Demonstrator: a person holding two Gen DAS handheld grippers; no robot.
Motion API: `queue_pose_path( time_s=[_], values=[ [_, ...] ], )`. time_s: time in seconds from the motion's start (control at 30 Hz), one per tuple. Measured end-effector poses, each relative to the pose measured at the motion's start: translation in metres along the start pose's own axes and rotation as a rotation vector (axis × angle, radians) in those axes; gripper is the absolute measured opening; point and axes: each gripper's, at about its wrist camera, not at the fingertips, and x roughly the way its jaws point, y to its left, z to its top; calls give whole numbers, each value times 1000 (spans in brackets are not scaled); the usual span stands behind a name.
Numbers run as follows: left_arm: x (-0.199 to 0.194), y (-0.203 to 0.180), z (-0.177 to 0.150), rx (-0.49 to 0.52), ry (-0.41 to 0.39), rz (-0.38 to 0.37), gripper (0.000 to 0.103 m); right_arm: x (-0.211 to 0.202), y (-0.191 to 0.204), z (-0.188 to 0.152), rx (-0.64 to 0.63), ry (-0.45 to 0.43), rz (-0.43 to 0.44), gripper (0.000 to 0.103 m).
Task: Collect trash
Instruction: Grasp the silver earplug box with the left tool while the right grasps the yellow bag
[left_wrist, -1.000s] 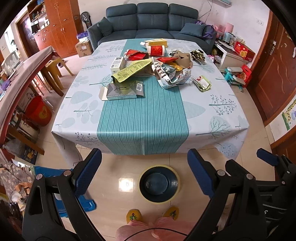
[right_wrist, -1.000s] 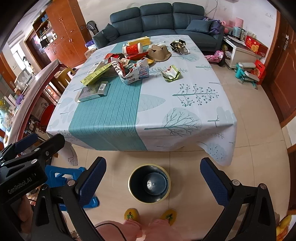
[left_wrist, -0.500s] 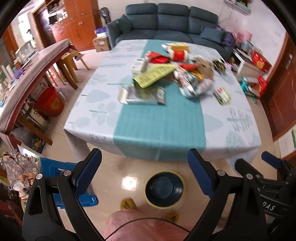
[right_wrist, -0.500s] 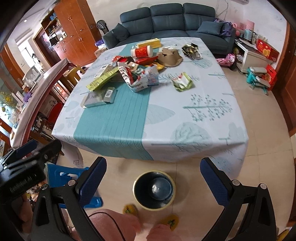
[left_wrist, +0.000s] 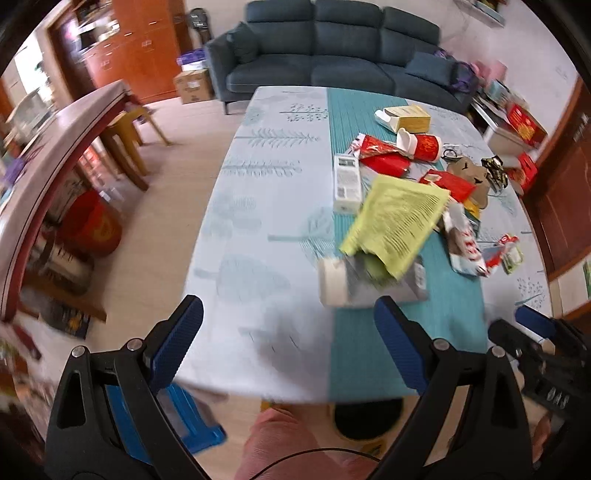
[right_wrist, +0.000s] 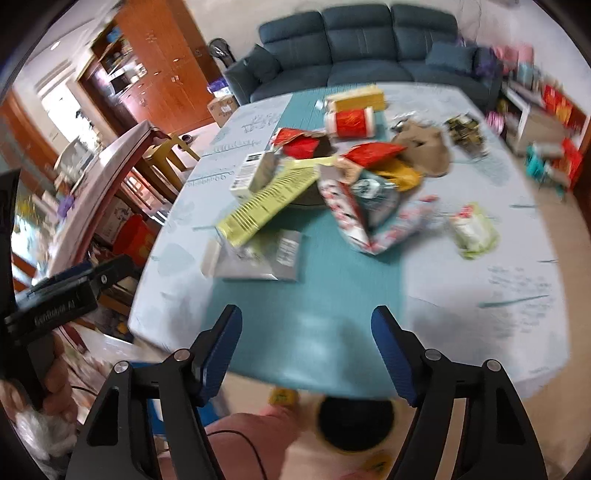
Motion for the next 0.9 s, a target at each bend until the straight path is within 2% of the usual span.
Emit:
queue_pose_path(
  time_s=[0.13, 0.23, 0.4, 0.47, 0.53, 0.57, 0.63, 0.73, 0.9],
  values=[
    [30, 14, 31, 102, 32, -50, 92, 40, 7, 36, 185, 20, 79, 74],
    [52, 15, 45, 182, 61, -81, 92, 74, 8, 59, 287, 29, 59, 74],
    [83, 9, 56, 289, 97, -136, 92, 120, 7, 81, 345, 70, 7, 73],
    [91, 9, 58, 315, 110, -163, 92, 135, 7, 84, 358, 91, 0, 60],
    [97, 8, 59, 341, 121, -195, 92, 146, 7, 87, 378, 106, 3, 41],
    [99, 8, 60, 353, 126, -206, 92, 148, 8, 89, 383, 97, 4, 39],
    [103, 7, 63, 384, 137, -236, 92, 148, 9, 92, 389, 84, 18, 27],
    [105, 7, 66, 414, 150, -283, 92, 139, 10, 95, 397, 70, 13, 19],
    [105, -5, 68, 481, 167, -334, 92, 99, 11, 102, 403, 21, 21, 14]
  ],
)
